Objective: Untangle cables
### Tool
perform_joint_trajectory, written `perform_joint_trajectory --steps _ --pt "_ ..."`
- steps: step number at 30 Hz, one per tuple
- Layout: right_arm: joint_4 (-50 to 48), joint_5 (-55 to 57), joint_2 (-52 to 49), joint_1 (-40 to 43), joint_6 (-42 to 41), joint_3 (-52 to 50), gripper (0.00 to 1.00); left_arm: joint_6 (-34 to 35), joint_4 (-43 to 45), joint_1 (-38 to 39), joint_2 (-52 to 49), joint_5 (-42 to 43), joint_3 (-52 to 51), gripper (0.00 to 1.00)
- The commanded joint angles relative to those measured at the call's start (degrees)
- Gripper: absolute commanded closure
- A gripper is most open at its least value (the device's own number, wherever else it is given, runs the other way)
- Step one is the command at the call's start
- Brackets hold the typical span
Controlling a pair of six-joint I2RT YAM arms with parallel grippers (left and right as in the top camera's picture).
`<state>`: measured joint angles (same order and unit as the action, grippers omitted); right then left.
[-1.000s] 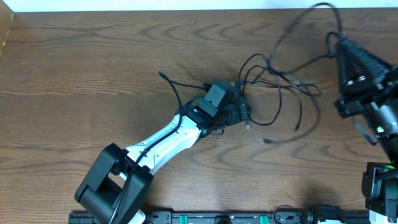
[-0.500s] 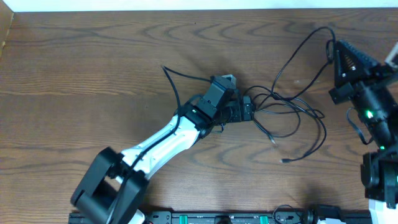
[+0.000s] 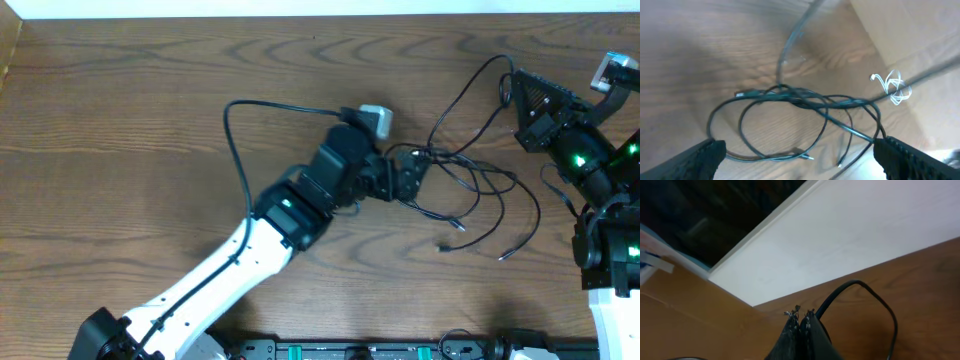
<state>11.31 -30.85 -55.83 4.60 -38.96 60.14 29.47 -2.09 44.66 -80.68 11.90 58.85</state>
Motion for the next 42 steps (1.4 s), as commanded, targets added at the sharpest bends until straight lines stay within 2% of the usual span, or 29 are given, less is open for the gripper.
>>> perform_joint_trajectory --steps 1,4,6,13,19,22,27,30,34,37,38,41,42 --pt "-0.33 -2.78 0.22 -0.20 -2.82 0.61 0.99 -9.90 2.69 5.99 -0.04 -11.69 0.50 0.00" --pt "-0.31 -4.92 0.22 -0.20 -2.84 0.61 0.99 -11.91 5.03 10.38 -0.26 -22.84 0.50 0.01" --pt "-0.17 -6.88 0.22 -0.20 -3.76 0.61 0.99 -11.89 6.14 11.96 -0.57 -26.64 0.50 0.01" --pt "-0.33 -11.61 0.22 -1.11 -5.40 0.61 0.99 -11.87 13.57 12.90 -4.13 -26.97 0.50 0.01" --pt "-1.90 -11.74 0.61 -3.32 -6.32 0.61 0.98 -11.87 20.28 12.90 -10.08 -26.99 0.50 0.11" --pt "-6.99 -11.63 1.27 -3.30 -7.39 0.61 0.98 -11.89 19.19 12.90 -12.98 -27.02 0.50 0.14" --pt "-24.68 -9.73 2.16 -1.55 -7.17 0.63 0.98 -11.85 12.76 12.85 -16.85 -30.51 0.50 0.16" --pt "-33.40 -7.67 2.16 0.74 -3.28 0.63 0.98 -11.85 8.13 12.83 -17.77 -32.24 0.50 0.16" --pt "-35.58 -1.79 2.23 3.72 2.36 0.63 0.98 -11.85 3.23 12.57 -17.79 -32.57 0.50 0.16" --pt "-30.80 -0.07 2.21 5.38 3.96 0.61 0.97 -11.82 2.32 12.41 -17.79 -32.54 0.50 0.18" --pt "-28.28 0.22 2.21 5.64 4.26 0.61 0.98 -11.85 2.49 12.41 -17.79 -32.54 0.50 0.22" --pt "-13.94 4.50 1.55 5.70 6.82 0.61 0.95 -11.76 2.73 12.41 -17.11 -32.54 0.50 0.71" --pt "-9.46 6.86 1.27 5.70 6.88 0.61 0.95 -11.52 2.73 12.41 -16.63 -32.52 0.50 0.81"
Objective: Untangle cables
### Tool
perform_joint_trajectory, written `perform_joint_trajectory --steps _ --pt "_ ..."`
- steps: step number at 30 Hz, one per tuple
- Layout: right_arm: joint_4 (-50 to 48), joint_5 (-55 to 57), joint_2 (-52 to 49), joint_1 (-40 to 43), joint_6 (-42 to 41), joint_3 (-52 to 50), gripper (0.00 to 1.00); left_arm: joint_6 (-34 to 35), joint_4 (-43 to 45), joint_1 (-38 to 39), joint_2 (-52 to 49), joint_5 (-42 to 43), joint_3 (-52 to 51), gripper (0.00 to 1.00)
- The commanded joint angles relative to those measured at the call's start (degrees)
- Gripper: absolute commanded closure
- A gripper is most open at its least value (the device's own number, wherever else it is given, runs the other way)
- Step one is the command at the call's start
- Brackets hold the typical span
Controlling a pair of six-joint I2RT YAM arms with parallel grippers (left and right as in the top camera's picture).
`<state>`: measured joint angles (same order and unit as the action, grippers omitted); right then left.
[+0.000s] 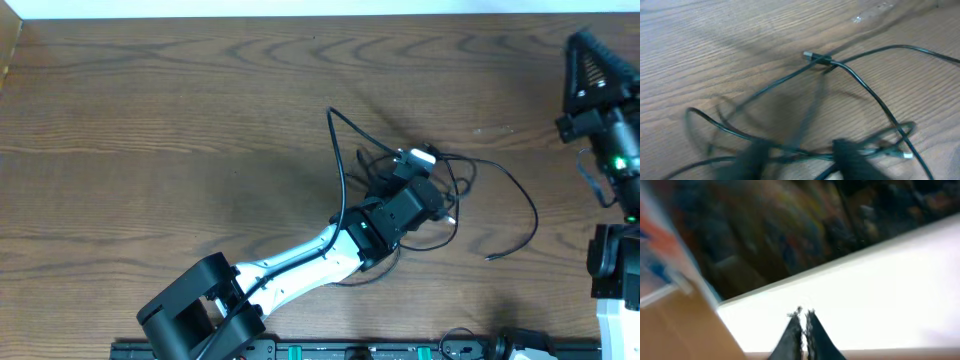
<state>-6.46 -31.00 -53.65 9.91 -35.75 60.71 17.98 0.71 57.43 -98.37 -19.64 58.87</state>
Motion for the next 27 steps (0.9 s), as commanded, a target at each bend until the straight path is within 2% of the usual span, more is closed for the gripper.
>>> perform_joint_trajectory --steps 1,6,13,18,21,27 --pt "11.85 8.96 -1.20 0.39 3.67 0.04 0.94 0.11 -0.07 -0.35 1.75 -0.96 0.48 0.90" --pt "26.58 13.33 -3.13 0.37 3.67 0.04 0.92 0.09 0.24 -0.52 9.20 -1.01 0.50 0.92" --pt "38.77 12.48 -5.16 0.15 3.67 0.04 0.91 0.33 1.49 -3.26 24.00 -1.01 0.50 0.92" --pt "47.28 11.87 -5.20 0.15 3.74 0.02 0.88 7.61 1.46 -6.14 31.54 -0.98 0.50 0.92" --pt "51.67 2.34 -5.20 0.11 10.16 -0.13 0.86 15.30 0.90 -7.65 34.42 -0.98 0.50 0.92" --pt "53.59 -17.66 -5.25 0.11 23.69 -1.03 0.78 24.63 -1.62 -7.87 34.75 0.70 0.50 0.92"
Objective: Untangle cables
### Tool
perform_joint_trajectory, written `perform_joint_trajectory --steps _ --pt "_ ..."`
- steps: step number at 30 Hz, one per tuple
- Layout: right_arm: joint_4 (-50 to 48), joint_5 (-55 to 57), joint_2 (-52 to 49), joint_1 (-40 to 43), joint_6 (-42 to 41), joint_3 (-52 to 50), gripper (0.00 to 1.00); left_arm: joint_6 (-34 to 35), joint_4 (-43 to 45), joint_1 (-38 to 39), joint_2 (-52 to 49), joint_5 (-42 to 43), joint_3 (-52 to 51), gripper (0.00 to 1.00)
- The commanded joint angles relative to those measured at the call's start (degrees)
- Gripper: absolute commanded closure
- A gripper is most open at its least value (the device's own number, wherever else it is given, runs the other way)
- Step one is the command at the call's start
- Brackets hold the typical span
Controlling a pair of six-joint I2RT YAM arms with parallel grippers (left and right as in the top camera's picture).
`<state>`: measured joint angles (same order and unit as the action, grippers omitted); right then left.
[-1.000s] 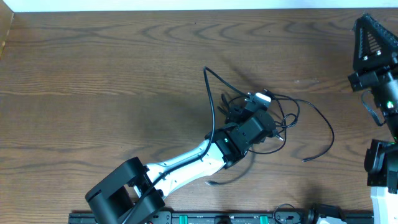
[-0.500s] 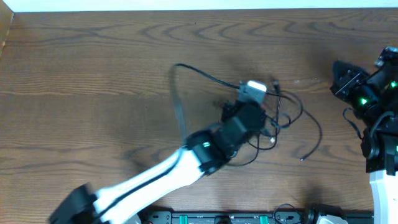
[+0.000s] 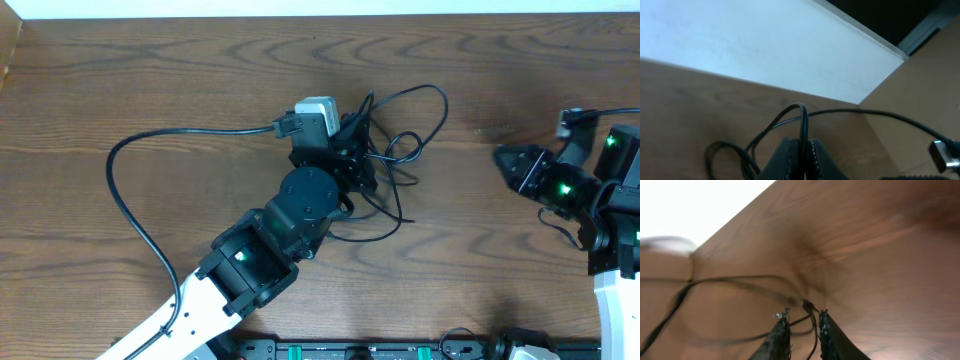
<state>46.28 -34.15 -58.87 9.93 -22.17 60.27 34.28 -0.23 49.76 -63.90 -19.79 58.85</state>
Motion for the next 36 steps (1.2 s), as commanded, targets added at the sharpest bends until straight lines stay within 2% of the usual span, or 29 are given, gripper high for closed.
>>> perform_joint_trajectory --steps 1,8,10,11,12,16,17,18,19,28,36 --pt "1.20 -15.41 -0.02 0.09 10.45 -0.79 0.76 9.57 -1.09 -0.20 0.26 1.86 0.52 0.92" --pt "2.97 -15.98 -0.07 -3.26 10.49 -2.82 0.72 11.91 -1.31 -0.20 0.24 10.21 0.50 0.92" --pt "2.82 -15.93 -0.24 -5.31 10.58 -3.37 0.71 11.91 -2.12 -0.20 0.07 10.16 0.50 0.83" --pt "2.69 -15.89 -0.31 -6.19 10.69 -3.65 0.71 11.91 -2.60 -0.20 -0.09 10.16 0.50 0.75" --pt "2.32 -15.67 -0.42 -7.19 10.69 -4.07 0.70 11.91 -3.13 -0.20 -0.22 10.16 0.50 0.74" --pt "0.20 -14.40 -0.52 -9.90 10.67 -6.34 0.68 11.91 -4.96 -0.20 -0.79 10.19 0.50 0.74" --pt "0.00 -13.99 -0.55 -10.27 10.64 -6.78 0.68 11.91 -5.25 -0.20 -0.83 10.19 0.50 0.77" --pt "-0.20 -13.81 -0.63 -10.60 10.64 -7.34 0.68 11.91 -5.55 -0.20 -0.83 10.19 0.50 0.90" --pt "-0.28 -13.84 -0.68 -10.80 10.60 -7.89 0.68 11.91 -5.68 -0.20 -0.83 10.19 0.50 0.92" --pt "-0.26 -16.22 -0.76 -11.04 10.05 -9.77 0.67 12.59 -3.34 -0.20 -0.83 10.14 0.50 0.92" --pt "-2.32 -19.80 -0.76 -15.89 11.98 -9.77 0.64 14.49 -2.34 -0.20 -0.98 9.70 0.50 0.92"
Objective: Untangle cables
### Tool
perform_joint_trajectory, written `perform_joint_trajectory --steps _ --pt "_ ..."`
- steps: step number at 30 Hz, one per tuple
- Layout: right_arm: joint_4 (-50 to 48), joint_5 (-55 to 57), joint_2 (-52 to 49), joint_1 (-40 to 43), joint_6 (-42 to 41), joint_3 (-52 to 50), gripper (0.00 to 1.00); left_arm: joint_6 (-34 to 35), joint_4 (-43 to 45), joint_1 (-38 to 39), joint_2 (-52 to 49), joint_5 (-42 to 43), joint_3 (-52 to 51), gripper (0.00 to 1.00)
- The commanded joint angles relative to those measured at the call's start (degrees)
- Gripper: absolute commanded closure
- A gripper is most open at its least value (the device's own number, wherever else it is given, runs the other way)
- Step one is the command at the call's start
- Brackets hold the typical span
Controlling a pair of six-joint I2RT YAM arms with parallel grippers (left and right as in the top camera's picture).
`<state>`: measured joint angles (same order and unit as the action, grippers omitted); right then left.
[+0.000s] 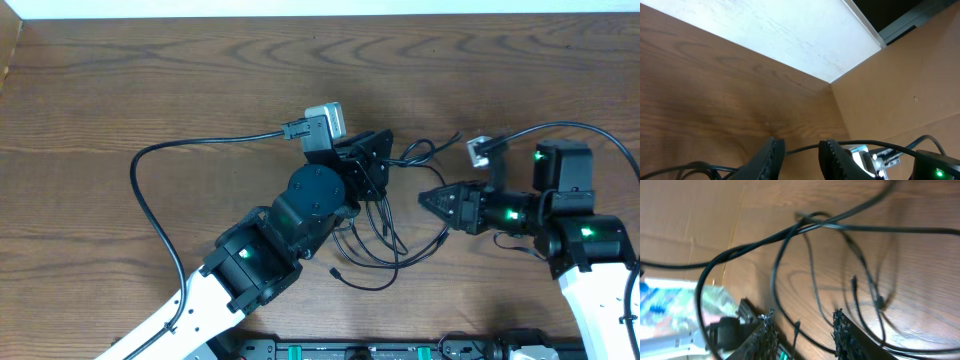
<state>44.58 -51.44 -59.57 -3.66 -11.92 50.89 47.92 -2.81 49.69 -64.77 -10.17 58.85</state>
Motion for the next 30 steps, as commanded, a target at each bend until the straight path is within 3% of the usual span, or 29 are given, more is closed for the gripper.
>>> perform_joint_trajectory --steps 1,7,19,22,25,30 --pt "-0.98 -2.54 -0.07 -3.17 1.73 -0.39 0.64 0.87 0.24 -0.13 -0.20 0.09 0.50 0.92" --pt "-3.48 0.02 -0.09 -7.93 1.16 -0.39 0.63 0.92 0.61 -0.13 -0.50 -0.79 0.50 0.92" --pt "-15.23 21.20 -6.54 -19.47 -19.17 -0.44 0.59 4.20 4.26 -0.13 -0.46 0.83 0.50 0.92" --pt "-18.25 27.74 -10.32 -22.47 -23.26 -0.44 0.68 7.10 4.63 -0.13 -0.17 0.79 0.50 0.92" --pt "-19.80 30.86 -13.92 -24.09 -24.70 -0.44 0.99 7.04 5.95 -0.13 0.55 0.79 0.50 0.92" --pt "-18.16 44.15 -17.53 -23.04 -25.66 -0.44 0.99 1.86 5.95 -2.67 4.44 0.79 0.52 0.92"
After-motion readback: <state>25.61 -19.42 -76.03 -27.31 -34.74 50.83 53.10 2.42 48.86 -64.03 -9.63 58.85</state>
